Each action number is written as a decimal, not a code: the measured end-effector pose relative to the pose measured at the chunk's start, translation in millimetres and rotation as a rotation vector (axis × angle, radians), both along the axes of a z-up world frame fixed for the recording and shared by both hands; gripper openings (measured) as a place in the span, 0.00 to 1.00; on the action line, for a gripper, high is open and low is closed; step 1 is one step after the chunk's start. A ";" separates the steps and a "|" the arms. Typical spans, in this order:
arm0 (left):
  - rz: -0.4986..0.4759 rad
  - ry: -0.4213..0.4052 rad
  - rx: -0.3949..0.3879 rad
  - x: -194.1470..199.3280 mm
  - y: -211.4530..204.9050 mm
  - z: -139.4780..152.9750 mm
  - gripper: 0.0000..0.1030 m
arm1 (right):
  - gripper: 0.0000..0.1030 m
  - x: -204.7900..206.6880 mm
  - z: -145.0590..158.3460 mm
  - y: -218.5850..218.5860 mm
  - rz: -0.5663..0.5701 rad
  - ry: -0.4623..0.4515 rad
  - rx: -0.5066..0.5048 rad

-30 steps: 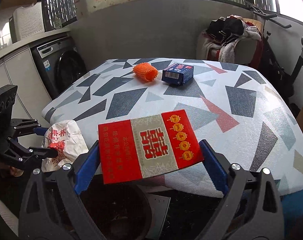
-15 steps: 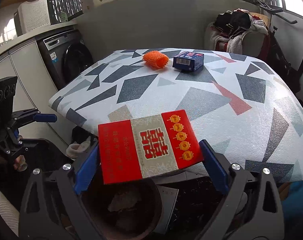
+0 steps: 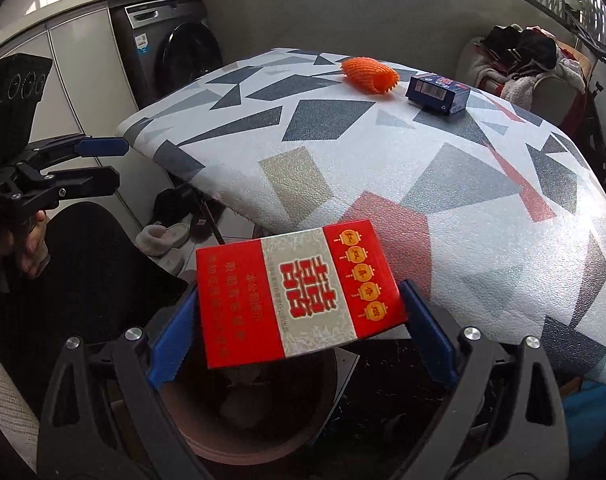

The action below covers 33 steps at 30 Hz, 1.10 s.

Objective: Collect trash
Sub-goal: 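Carry the paper bag and red box to the brown bin and open both tools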

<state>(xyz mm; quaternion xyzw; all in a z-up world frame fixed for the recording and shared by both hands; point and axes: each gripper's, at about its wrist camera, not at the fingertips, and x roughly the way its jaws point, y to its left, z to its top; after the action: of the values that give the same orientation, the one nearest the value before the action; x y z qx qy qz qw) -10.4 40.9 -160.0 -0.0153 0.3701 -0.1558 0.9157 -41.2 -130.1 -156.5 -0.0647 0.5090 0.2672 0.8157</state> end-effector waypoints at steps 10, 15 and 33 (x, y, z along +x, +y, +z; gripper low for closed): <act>0.016 0.019 -0.005 2.4 2.6 -4.1 0.90 | 0.91 1.1 -6.8 5.4 0.033 0.036 0.003; 0.025 0.029 -0.013 4.5 4.6 -6.0 0.90 | 0.91 -0.7 -7.8 8.1 0.055 0.045 0.005; 0.037 0.043 0.011 7.3 3.5 -9.1 0.95 | 0.94 2.2 -9.1 2.1 0.015 0.052 0.001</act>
<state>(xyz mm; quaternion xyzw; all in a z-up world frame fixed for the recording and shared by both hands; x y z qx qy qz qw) -3.1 44.4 -169.1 -0.0206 0.3901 -0.1365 0.9104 -39.0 -128.0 -165.7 -0.0611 0.5294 0.2754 0.8001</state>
